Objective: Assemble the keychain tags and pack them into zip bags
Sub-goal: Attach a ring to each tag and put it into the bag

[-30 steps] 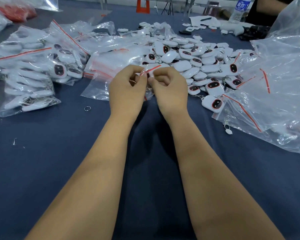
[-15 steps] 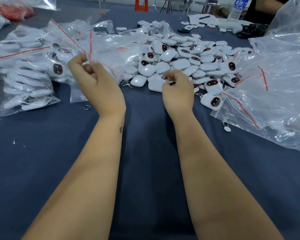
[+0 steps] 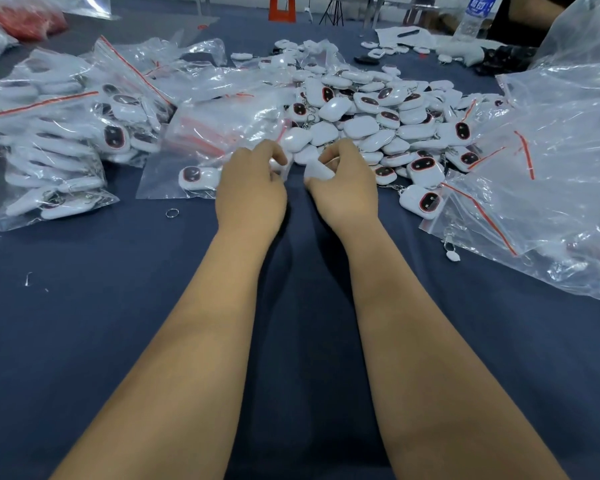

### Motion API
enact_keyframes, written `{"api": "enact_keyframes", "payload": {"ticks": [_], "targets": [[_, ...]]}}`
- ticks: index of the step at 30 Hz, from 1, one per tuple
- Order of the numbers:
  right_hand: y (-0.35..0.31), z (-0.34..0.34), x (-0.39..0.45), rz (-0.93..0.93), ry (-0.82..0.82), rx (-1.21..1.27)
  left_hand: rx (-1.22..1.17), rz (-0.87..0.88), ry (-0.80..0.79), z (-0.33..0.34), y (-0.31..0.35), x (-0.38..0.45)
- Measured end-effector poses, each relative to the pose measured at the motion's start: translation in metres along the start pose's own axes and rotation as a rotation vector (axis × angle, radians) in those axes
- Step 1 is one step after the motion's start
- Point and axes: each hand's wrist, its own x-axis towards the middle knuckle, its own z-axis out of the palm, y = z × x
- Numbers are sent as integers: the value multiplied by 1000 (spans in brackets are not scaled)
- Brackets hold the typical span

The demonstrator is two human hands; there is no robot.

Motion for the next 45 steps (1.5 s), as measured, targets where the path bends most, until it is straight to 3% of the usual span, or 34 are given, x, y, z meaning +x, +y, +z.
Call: {"api": "enact_keyframes", "payload": {"ticks": [4,6,13,18,23,27,34,39,45], "targets": [[-6,-3,-5,28,21,304,-161,-205,203,-9,-3,6],[-10,-5,-6,50,23,428,-204,-211,248,-13,0,6],[-12,-6,-6,58,-6,670,-312,-200,2,-9,9,0],[-12,-1,-5,-85,6,517,-459,-125,-92,-11,14,-1],[-13,4,-7,-93,-50,437,-580,-105,-145,-13,18,-2],[-15,5,-7,-80,-82,522,-574,-225,-95,-11,15,0],[-12,7,-4,-30,-126,457,-575,-194,-109,-10,13,1],[-10,7,-5,1,-147,536,-680,-187,-166,-13,13,1],[-6,7,-4,7,-177,628,-646,-221,-177,-10,14,0]]}}
